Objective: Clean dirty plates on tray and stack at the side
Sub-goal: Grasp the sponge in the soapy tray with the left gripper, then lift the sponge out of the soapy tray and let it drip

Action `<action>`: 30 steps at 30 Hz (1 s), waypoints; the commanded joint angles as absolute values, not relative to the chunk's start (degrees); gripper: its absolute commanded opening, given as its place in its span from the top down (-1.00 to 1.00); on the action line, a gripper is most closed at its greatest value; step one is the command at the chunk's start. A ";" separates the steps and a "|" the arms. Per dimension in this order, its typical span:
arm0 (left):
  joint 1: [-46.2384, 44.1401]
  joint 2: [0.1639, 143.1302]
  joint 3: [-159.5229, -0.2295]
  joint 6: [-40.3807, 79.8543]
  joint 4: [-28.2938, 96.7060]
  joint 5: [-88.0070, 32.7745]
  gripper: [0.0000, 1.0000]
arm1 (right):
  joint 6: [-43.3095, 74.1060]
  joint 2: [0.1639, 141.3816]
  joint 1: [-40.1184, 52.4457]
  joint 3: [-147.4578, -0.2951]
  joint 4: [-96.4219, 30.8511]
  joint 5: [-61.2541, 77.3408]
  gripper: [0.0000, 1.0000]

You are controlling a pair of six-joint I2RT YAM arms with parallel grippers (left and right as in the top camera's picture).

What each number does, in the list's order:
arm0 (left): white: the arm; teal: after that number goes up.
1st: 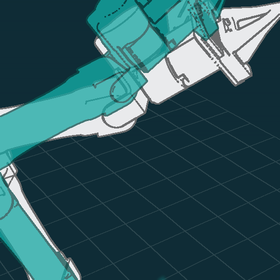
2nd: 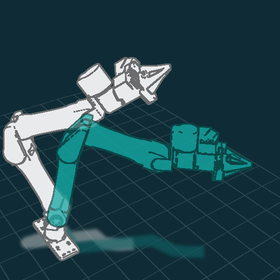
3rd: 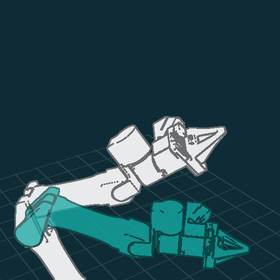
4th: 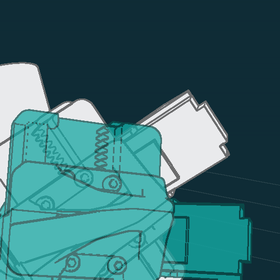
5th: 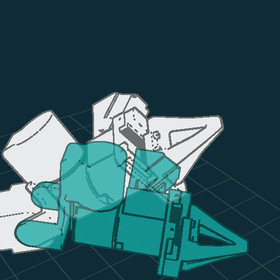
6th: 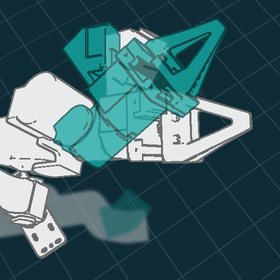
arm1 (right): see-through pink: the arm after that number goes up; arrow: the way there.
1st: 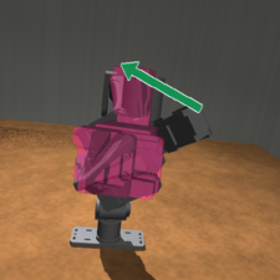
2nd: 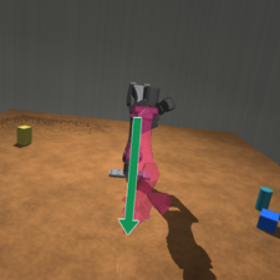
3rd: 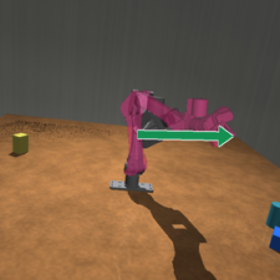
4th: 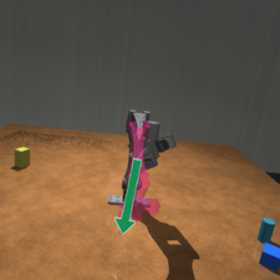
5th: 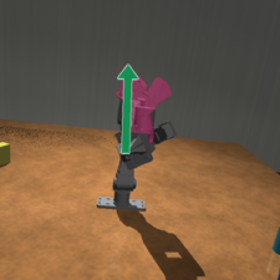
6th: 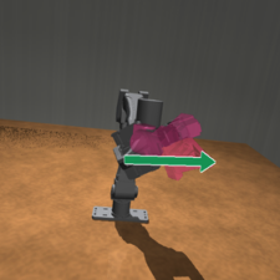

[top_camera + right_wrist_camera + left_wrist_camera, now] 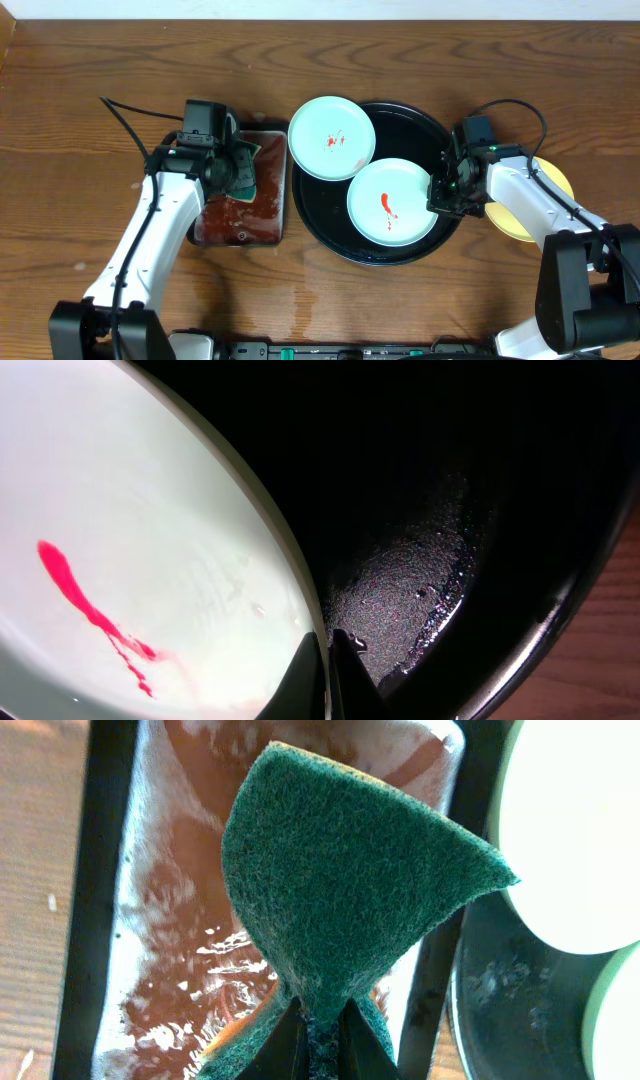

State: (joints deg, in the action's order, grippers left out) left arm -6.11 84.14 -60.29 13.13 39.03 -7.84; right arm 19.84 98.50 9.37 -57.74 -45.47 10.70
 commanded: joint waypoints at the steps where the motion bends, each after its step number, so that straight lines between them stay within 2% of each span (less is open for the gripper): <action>1: -6.17 82.30 -59.90 13.91 38.04 -8.38 0.86 | 18.57 97.93 9.85 -57.41 -45.69 10.33 0.98; 30: -11.77 96.62 -59.79 18.37 38.24 -8.62 0.86 | 18.57 97.93 9.85 -57.41 -45.87 10.33 0.97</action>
